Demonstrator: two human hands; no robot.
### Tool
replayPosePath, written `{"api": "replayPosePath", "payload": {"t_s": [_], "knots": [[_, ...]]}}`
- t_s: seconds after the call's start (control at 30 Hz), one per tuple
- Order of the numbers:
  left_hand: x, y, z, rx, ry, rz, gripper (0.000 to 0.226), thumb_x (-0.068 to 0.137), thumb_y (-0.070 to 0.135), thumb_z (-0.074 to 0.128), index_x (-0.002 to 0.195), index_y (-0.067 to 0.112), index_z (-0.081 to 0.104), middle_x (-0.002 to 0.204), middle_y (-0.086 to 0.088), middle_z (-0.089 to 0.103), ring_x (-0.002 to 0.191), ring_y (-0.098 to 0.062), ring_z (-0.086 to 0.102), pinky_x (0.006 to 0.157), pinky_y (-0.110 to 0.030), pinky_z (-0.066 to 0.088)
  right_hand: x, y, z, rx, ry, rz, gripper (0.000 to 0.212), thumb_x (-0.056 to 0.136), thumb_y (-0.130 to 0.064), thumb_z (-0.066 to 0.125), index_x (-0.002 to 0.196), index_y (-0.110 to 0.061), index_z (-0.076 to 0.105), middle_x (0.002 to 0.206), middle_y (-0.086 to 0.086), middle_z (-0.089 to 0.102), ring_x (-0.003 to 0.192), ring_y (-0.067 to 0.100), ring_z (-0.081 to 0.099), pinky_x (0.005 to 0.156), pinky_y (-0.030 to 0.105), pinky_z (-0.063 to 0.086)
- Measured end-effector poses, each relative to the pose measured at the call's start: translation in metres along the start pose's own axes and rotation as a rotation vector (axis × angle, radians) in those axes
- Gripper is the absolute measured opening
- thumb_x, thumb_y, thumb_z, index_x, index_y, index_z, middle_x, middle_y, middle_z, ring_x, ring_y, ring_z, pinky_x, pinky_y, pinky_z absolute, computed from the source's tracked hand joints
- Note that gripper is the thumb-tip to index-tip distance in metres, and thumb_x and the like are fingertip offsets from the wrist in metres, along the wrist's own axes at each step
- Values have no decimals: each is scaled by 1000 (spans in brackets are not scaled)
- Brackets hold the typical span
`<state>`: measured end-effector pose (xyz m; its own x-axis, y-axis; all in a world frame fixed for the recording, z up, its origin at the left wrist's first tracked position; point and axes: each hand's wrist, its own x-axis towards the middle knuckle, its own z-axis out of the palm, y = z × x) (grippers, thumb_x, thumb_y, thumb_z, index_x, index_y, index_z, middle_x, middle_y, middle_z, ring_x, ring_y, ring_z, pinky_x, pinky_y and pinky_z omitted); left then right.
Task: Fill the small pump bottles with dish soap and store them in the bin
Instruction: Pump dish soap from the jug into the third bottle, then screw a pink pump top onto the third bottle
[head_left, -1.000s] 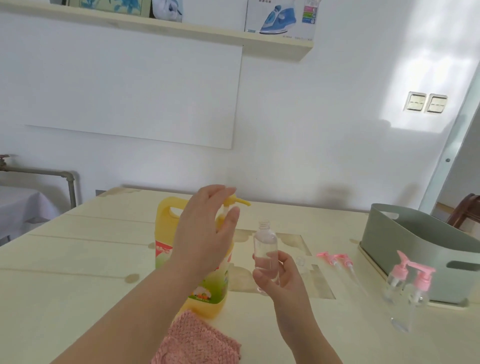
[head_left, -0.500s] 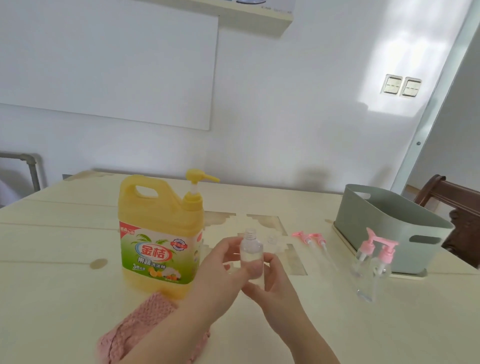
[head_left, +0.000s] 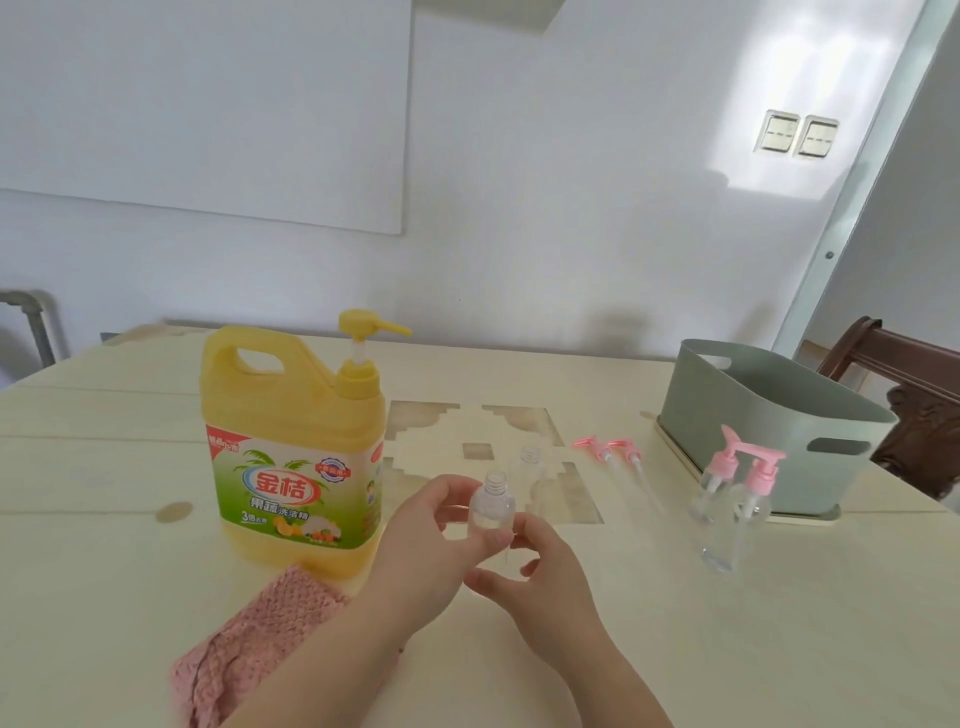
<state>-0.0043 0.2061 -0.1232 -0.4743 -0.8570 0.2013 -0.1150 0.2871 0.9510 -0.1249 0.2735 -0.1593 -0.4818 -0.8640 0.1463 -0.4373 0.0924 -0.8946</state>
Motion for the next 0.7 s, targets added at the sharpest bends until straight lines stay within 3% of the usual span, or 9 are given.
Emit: {"api": "replayPosePath", "payload": {"t_s": [0.17,0.3,0.5,0.6,0.7], "knots": [[2,-17,1,-5,-65,-31,37,71,19,80,97,33,59,96,22,67,92,8,61,80,-13,40,-1,7,-2,-48,-14,41,48,68,-28,83,109,-36,60,112,-19,60,103,-7,51,74,10,37],[4,-28,-1,-66,-41,-66,39,73,17,79,101,34,58,102,16,68,95,4,61,84,-16,42,2,6,-17,-29,-5,37,50,74,-8,72,109,-41,58,113,-22,59,104,-10,52,77,9,41],[2,-28,5,-31,-66,-48,38,75,20,78,100,38,57,101,23,66,95,7,59,90,-20,41,26,9,-60,-26,252,30,43,81,9,52,98,-29,62,105,-15,64,97,-1,58,70,6,41],[2,-24,6,33,-93,-31,36,75,24,76,100,39,55,102,25,63,96,8,58,85,-14,40,50,19,-82,-170,324,39,37,86,4,51,107,-25,62,114,-8,60,109,12,56,81,20,38],[3,-22,5,79,-105,-27,35,76,27,75,100,39,53,104,25,61,96,8,57,81,-11,40,81,41,-97,-457,285,119,42,89,-3,50,126,-21,58,138,1,47,126,21,45,96,32,40]]}}
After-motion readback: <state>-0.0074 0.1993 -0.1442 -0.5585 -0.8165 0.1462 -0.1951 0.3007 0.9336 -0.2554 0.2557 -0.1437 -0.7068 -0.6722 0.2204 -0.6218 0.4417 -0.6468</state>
